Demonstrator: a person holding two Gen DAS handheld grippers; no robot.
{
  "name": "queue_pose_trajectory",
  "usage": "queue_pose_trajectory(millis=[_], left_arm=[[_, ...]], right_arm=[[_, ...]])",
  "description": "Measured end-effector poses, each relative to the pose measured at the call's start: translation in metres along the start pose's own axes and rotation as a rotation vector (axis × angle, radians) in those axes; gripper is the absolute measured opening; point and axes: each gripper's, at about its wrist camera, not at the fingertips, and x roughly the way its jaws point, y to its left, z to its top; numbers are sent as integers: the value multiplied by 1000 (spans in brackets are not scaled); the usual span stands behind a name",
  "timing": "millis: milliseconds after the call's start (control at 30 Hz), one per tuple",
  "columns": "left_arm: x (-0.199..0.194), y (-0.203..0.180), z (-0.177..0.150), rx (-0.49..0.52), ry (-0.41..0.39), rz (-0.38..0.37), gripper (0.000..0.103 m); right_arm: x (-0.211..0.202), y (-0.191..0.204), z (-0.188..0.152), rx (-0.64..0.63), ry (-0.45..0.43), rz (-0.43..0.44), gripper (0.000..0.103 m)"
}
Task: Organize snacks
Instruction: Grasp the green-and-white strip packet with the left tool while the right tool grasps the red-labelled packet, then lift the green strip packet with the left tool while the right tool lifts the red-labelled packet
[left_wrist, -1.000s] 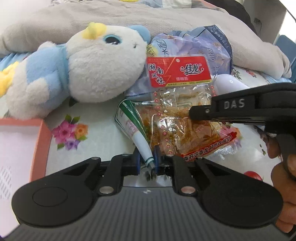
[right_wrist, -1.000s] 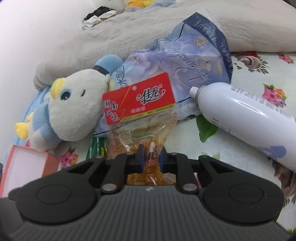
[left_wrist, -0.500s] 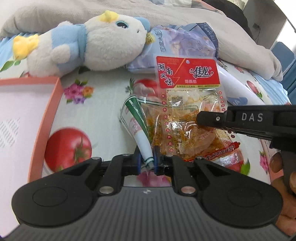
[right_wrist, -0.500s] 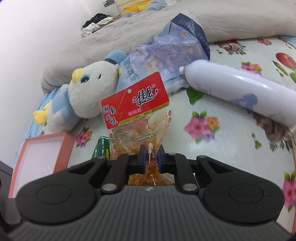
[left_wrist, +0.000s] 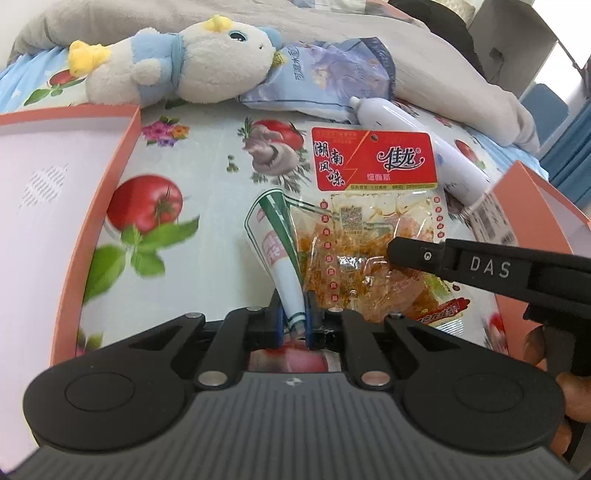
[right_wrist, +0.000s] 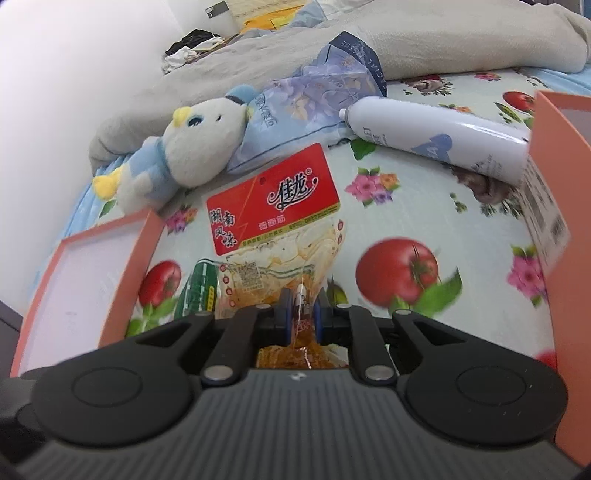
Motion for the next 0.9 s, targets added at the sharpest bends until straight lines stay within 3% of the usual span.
queue_pose_trajectory(millis=[400,467,533,633,900], left_arm=[[-31,7,-50,-48,48,-78,15],[-34,12,-53,-70,49,-70,31],[-35,17,-55,-89,66,-95,39],[-38,21,-55,-84,79,-99,59],[-41,14,-49,3,102,-85,67]], right_arm=[[-31,-4,-46,61,32,-26,15],[-31,-7,-48,60,39,-32,15],[-30,-9,-47,55,44,-43,14],[-33,-11,-42,68,41,-35,14],[-52,-17,-32,57,13,-80,14]])
